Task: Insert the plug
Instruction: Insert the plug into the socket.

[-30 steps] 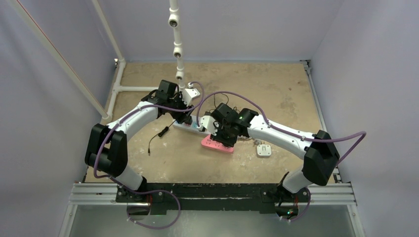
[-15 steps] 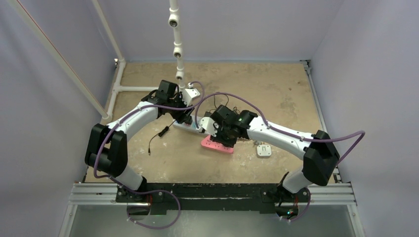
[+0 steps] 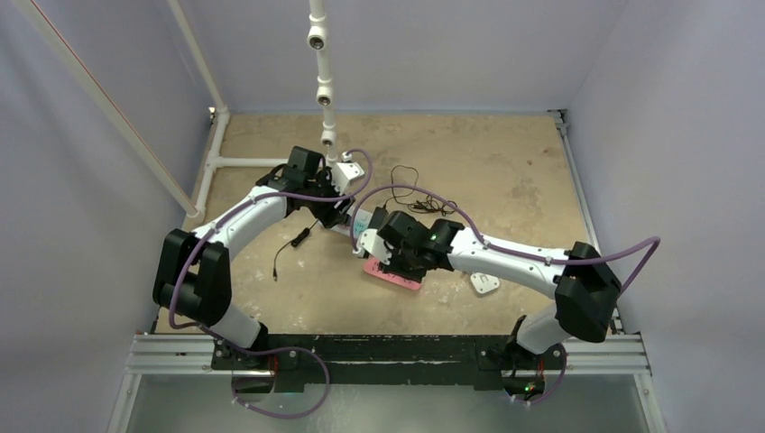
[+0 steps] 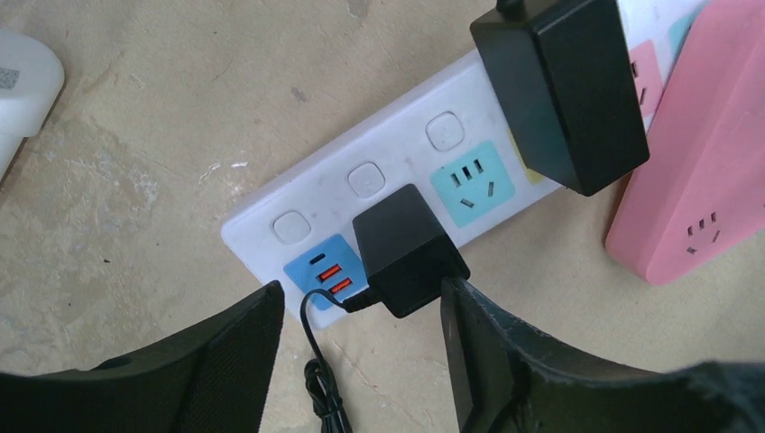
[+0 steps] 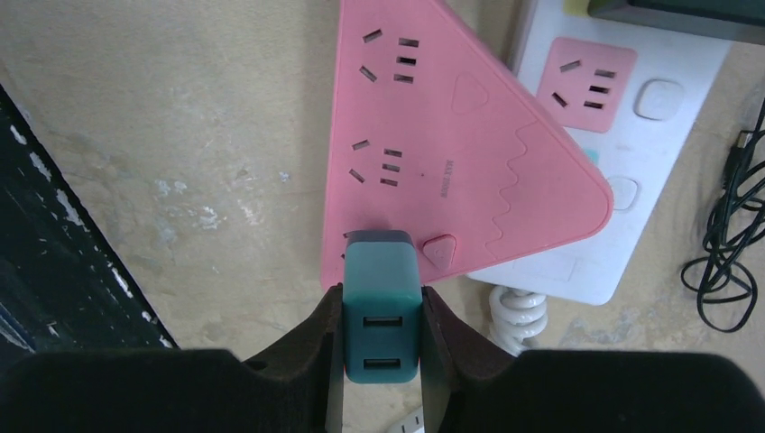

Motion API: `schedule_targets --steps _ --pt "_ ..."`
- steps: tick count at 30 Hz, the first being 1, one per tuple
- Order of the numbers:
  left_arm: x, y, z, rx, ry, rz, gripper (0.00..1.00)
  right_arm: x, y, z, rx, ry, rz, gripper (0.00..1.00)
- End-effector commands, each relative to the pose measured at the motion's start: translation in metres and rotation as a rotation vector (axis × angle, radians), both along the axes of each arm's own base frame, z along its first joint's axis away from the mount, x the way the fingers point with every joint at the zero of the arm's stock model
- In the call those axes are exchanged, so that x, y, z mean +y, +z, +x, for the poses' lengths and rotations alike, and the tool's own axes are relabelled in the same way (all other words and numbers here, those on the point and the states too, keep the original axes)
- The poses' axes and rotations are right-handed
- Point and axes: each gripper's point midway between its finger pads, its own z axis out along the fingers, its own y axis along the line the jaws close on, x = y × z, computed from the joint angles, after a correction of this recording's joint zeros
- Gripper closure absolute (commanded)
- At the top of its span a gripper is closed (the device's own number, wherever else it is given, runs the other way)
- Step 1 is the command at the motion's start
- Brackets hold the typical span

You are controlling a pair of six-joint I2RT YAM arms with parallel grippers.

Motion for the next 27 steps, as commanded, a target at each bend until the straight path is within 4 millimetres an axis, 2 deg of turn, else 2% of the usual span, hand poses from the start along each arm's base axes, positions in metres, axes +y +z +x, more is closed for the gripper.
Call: schedule_targets --steps 1,3,9,12,15,18,20,27 --pt "0.004 0.024 0.007 -0.062 0.01 -0.004 0.34 -0.006 -0.012 -0.024 0.045 -0.022 -0.019 1.0" --pt "0.003 0.034 0.008 -0.077 0.013 -0.015 0.27 -0.007 -0.014 -0.027 0.043 -0.028 -0.027 1.0" --pt "-0.001 0.056 0.005 -0.085 0.02 -0.056 0.2 -0.011 -0.018 -0.025 -0.002 -0.05 -0.056 1.0" --pt "-0.001 0.063 0.002 -0.094 0.024 -0.065 0.11 -0.011 -0.022 -0.027 -0.021 -0.055 -0.085 1.0" --pt "0.0 0.073 0.002 -0.113 0.028 -0.073 0.08 -0.012 -0.026 -0.028 -0.061 -0.066 -0.113 1.0" --pt "-0.002 0.076 0.005 -0.122 0.018 -0.073 0.08 -0.012 -0.029 -0.033 -0.066 -0.049 -0.138 1.0" --pt "-0.004 0.074 0.008 -0.12 0.007 -0.07 0.12 -0.012 -0.03 -0.036 -0.069 -0.04 -0.145 1.0" --pt "-0.017 0.049 0.013 -0.061 -0.03 -0.101 0.25 -0.01 -0.031 -0.044 -0.057 -0.013 -0.152 1.0"
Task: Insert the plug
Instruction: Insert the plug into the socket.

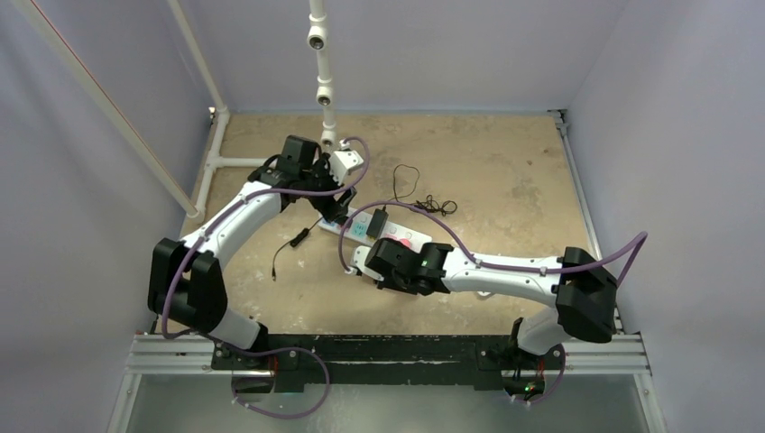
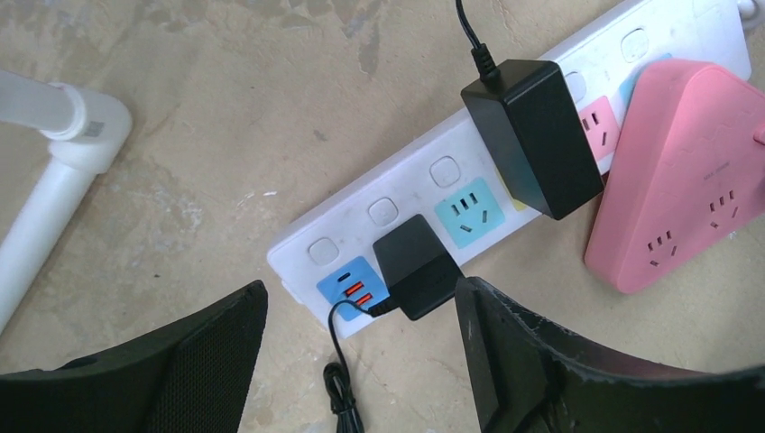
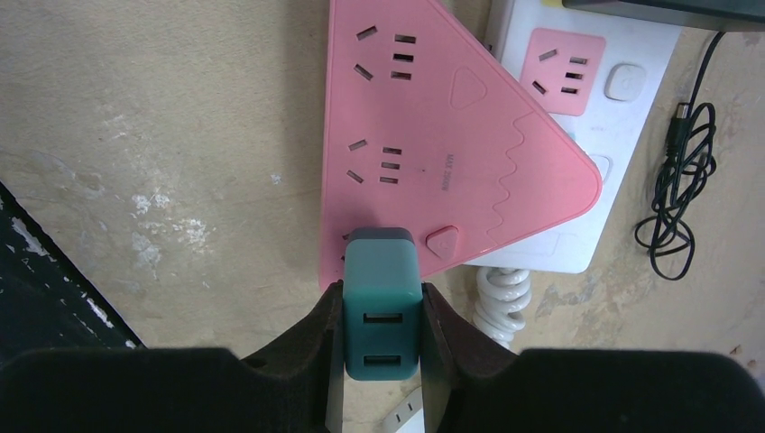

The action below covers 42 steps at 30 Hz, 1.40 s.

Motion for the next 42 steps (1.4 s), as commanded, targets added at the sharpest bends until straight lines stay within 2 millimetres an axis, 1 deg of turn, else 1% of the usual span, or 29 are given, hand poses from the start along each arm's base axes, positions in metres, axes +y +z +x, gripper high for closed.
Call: schedule_targets --steps 1,4,8,10,11,12,15,17,20,23,26,28,30,32,35,42 --pt "-0.016 -0.001 0.011 0.004 -0.035 -0.061 0.25 -0.016 -0.024 -0.027 0.115 0.013 -0.084 1.0" --pt "-0.03 0.001 0.017 -0.002 -0.074 -0.08 0.26 -0.015 -0.024 -0.028 0.12 0.014 -0.075 1.0" --pt "-0.065 0.022 0.026 -0.02 -0.171 -0.15 0.26 -0.015 -0.024 -0.031 0.137 0.013 -0.077 1.0" --pt "-0.083 0.023 0.023 0.002 -0.223 -0.164 0.26 -0.016 -0.024 -0.031 0.137 0.014 -0.08 1.0" --pt "-0.093 0.023 0.019 0.011 -0.256 -0.17 0.25 -0.016 -0.024 -0.031 0.138 0.012 -0.082 1.0" --pt "-0.102 0.027 0.017 0.014 -0.288 -0.185 0.25 -0.017 -0.024 -0.031 0.136 0.008 -0.084 1.0" --pt "-0.122 0.03 0.013 0.04 -0.352 -0.243 0.22 -0.016 -0.023 -0.031 0.135 0.004 -0.078 1.0" --pt "-0.136 0.025 0.009 0.068 -0.392 -0.254 0.21 -0.015 -0.024 -0.031 0.139 0.008 -0.078 1.0" --pt "-0.158 0.011 0.001 0.107 -0.472 -0.237 0.22 -0.015 -0.027 -0.032 0.148 0.014 -0.088 1.0" --pt "-0.18 -0.002 0.0 0.14 -0.518 -0.238 0.26 -0.011 -0.028 -0.033 0.156 0.023 -0.084 1.0" --pt "-0.196 -0.017 -0.003 0.171 -0.55 -0.228 0.29 -0.006 -0.028 -0.034 0.162 0.031 -0.069 1.0" --pt "-0.202 -0.029 -0.008 0.186 -0.57 -0.21 0.29 -0.002 -0.027 -0.034 0.164 0.036 -0.057 1.0" --pt "-0.207 -0.036 -0.015 0.188 -0.597 -0.191 0.29 0.001 -0.026 -0.034 0.166 0.041 -0.043 1.0" --pt "-0.206 -0.042 -0.022 0.2 -0.614 -0.171 0.3 0.003 -0.025 -0.034 0.168 0.047 -0.035 1.0" --pt "-0.196 -0.051 -0.029 0.209 -0.62 -0.131 0.32 0.005 -0.025 -0.034 0.167 0.053 -0.027 1.0" --pt "-0.166 -0.069 -0.04 0.184 -0.624 -0.017 0.33 0.014 -0.025 -0.036 0.176 0.083 0.012 1.0"
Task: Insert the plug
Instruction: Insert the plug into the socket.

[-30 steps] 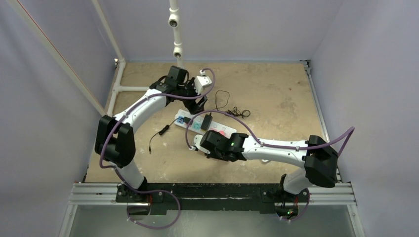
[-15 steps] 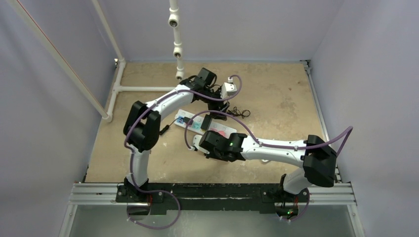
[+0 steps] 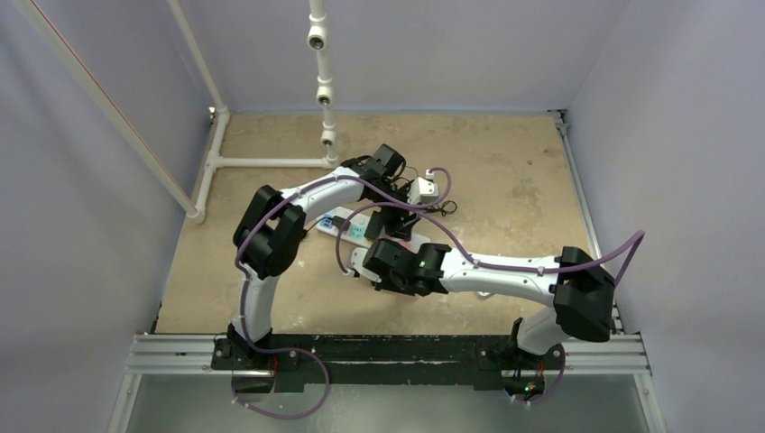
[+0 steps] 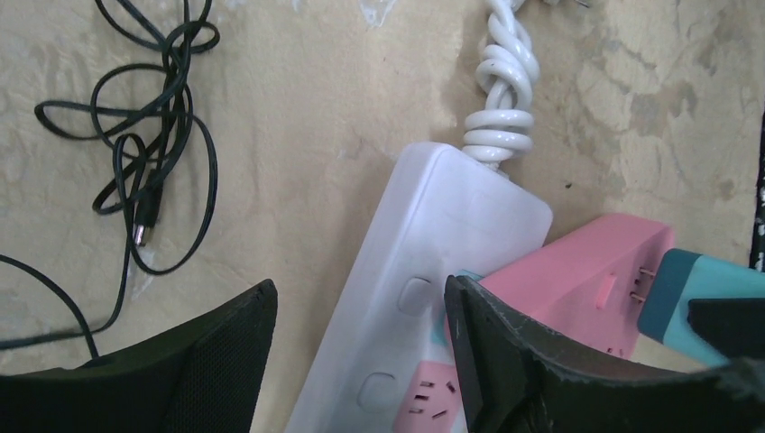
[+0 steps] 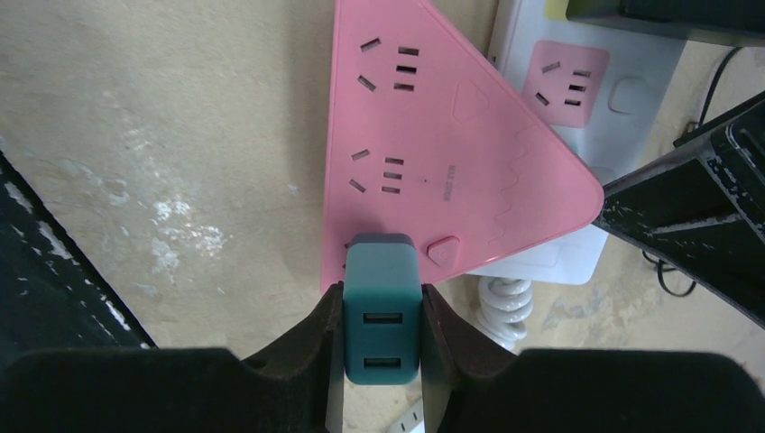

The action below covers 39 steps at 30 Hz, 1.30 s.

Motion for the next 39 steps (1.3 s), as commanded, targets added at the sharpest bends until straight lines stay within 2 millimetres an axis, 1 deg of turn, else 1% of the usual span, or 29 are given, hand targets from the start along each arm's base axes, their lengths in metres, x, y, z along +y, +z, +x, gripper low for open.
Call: schedule_targets --steps 1,4,6,10,13,16,19,21,26,30,35,37,39 --pt "0.022 0.008 -0.005 -0.071 -0.03 0.05 0.33 0.009 -0.024 -0.032 0.165 0.067 0.012 1.0" --pt "0.032 0.002 -0.006 -0.088 -0.033 0.09 0.34 0.011 -0.027 -0.032 0.165 0.075 0.009 1.0" --pt "0.037 0.002 -0.008 -0.108 -0.038 0.104 0.34 0.012 -0.029 -0.031 0.165 0.077 0.006 1.0" --pt "0.051 0.004 -0.009 -0.172 -0.064 0.139 0.34 0.023 -0.028 -0.031 0.168 0.095 0.04 1.0" --pt "0.068 0.001 -0.01 -0.231 -0.089 0.185 0.34 0.032 -0.027 -0.03 0.17 0.116 0.065 1.0" --pt "0.087 0.001 -0.005 -0.288 -0.105 0.223 0.34 0.04 -0.028 -0.035 0.194 0.158 0.089 1.0" --pt "0.108 0.001 0.001 -0.334 -0.113 0.261 0.34 0.04 -0.028 -0.036 0.197 0.194 0.086 1.0" --pt "0.117 0.001 0.004 -0.365 -0.118 0.278 0.34 0.039 -0.028 -0.038 0.201 0.201 0.081 1.0" --pt "0.118 0.004 0.007 -0.386 -0.115 0.279 0.35 0.037 -0.026 -0.034 0.177 0.187 0.086 1.0" --pt "0.129 0.002 0.012 -0.441 -0.124 0.323 0.35 0.038 -0.024 -0.03 0.144 0.194 0.115 1.0" --pt "0.126 0.002 0.008 -0.424 -0.097 0.302 0.35 0.04 -0.026 -0.029 0.113 0.193 0.171 1.0" --pt "0.129 -0.002 0.007 -0.425 -0.104 0.315 0.36 0.038 -0.026 -0.028 0.099 0.181 0.187 1.0" --pt "0.137 -0.008 0.007 -0.452 -0.125 0.354 0.36 0.039 -0.025 -0.026 0.083 0.178 0.209 1.0"
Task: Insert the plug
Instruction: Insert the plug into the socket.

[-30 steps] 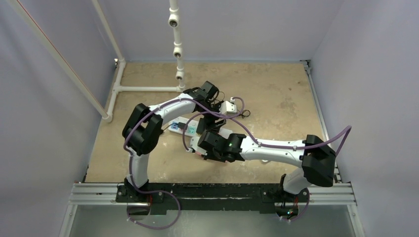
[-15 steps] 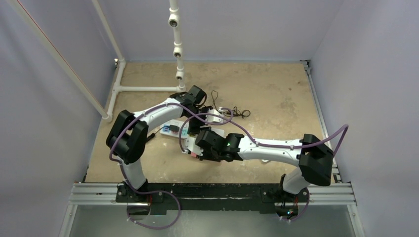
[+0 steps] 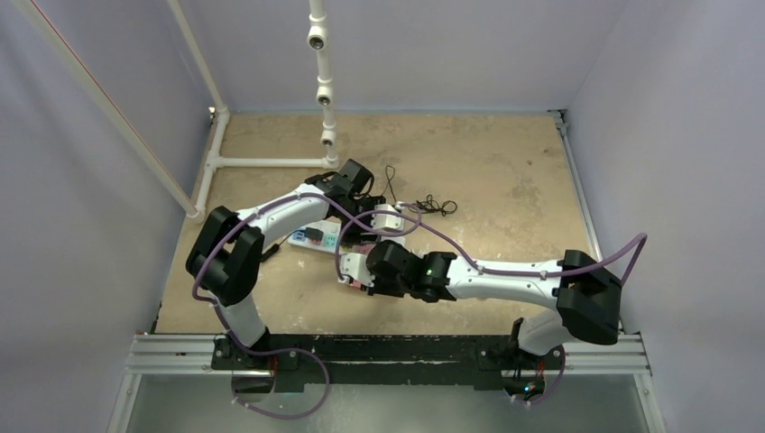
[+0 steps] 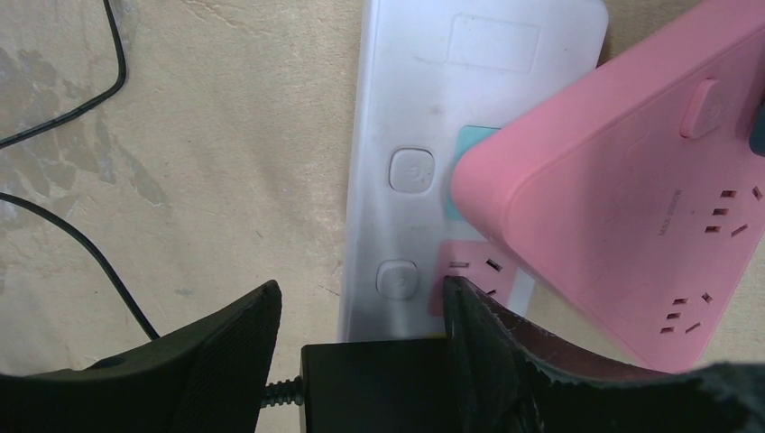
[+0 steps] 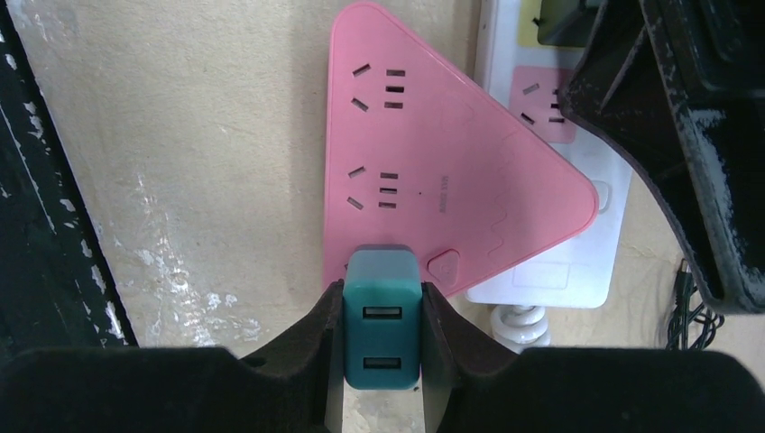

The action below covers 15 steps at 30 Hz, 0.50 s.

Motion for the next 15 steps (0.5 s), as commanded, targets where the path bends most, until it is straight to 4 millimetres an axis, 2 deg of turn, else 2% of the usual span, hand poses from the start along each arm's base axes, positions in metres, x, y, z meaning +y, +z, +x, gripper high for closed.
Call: schedule_targets --steps 1,4,8,15 --pt "0.025 -0.005 0.012 -0.11 -0.021 0.089 0.36 -0.008 -0.022 -0.02 0.078 0.022 -0.004 1.0" --pt "0.042 -0.011 0.02 -0.135 -0.008 0.132 0.36 -0.001 -0.022 -0.018 0.065 0.024 0.033 1.0" --pt "0.056 -0.008 0.034 -0.16 0.014 0.15 0.36 0.008 -0.027 -0.018 0.062 0.055 0.06 1.0" --pt "0.053 -0.007 0.034 -0.146 0.028 0.129 0.36 0.007 -0.038 -0.02 0.061 0.102 0.032 1.0"
